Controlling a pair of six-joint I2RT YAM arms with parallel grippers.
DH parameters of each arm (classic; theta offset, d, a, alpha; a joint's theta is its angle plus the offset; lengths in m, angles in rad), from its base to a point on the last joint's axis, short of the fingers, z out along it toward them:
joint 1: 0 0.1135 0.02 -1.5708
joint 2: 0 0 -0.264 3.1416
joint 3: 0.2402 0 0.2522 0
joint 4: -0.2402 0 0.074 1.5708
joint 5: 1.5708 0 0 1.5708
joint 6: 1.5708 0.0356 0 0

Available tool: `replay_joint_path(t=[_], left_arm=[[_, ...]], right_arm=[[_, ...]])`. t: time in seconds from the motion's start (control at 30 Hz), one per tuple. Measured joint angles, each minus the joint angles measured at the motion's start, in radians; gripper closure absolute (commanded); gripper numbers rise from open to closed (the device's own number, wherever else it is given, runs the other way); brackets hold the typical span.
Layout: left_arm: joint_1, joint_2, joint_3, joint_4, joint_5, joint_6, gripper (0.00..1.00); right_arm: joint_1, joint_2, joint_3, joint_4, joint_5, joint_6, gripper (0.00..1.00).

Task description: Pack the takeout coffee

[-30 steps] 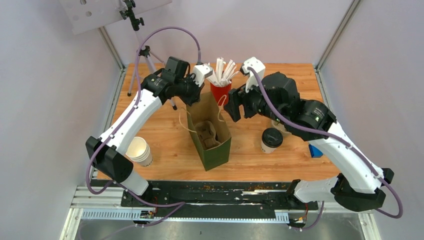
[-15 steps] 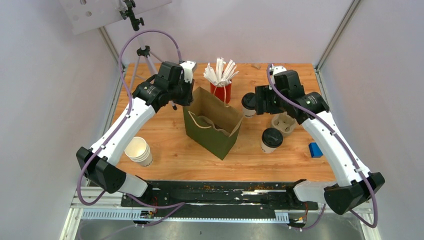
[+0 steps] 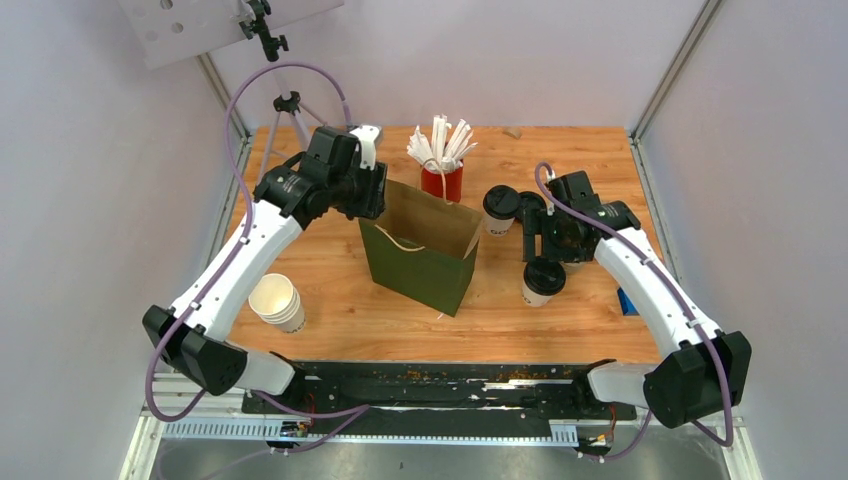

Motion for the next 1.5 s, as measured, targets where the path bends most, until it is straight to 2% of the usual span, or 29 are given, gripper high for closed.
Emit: replay_joint_path(t=[0.23,0.3,0.33,0.77,1.13,1.5], left_arm=[[0.0,-0.058,0.01,-0.024,-0.04,0.0,0.14],[0.0,-0.077,0.01,-0.033,-0.055,0.003,0.02],[0.0,-0.084,0.01,-0.037,-0.06,0.005,0.0],[0.0,-0.112,-0.014,-0.041,-0.083,0.006,0.0],[0.0,-0.112,-0.065,-0.034,-0.166,-0.002,0.0],[0.0,-0.113,-0.081,-0.031,-0.112,0.002,0.0]], right_arm=[[0.0,0.009,-0.009,-0.025,0.001,0.014,0.09],[-0.001,0.01,-0.009,-0.027,0.0,0.016,0.07],[-0.001,0.01,-0.012,-0.024,0.0,0.017,0.08],[-0.004,0.014,-0.064,-0.015,0.003,0.018,0.18],[-0.006,-0.013,-0.09,0.006,0.01,0.009,0.12],[-0.006,-0.014,-0.089,0.011,0.006,-0.035,0.1]])
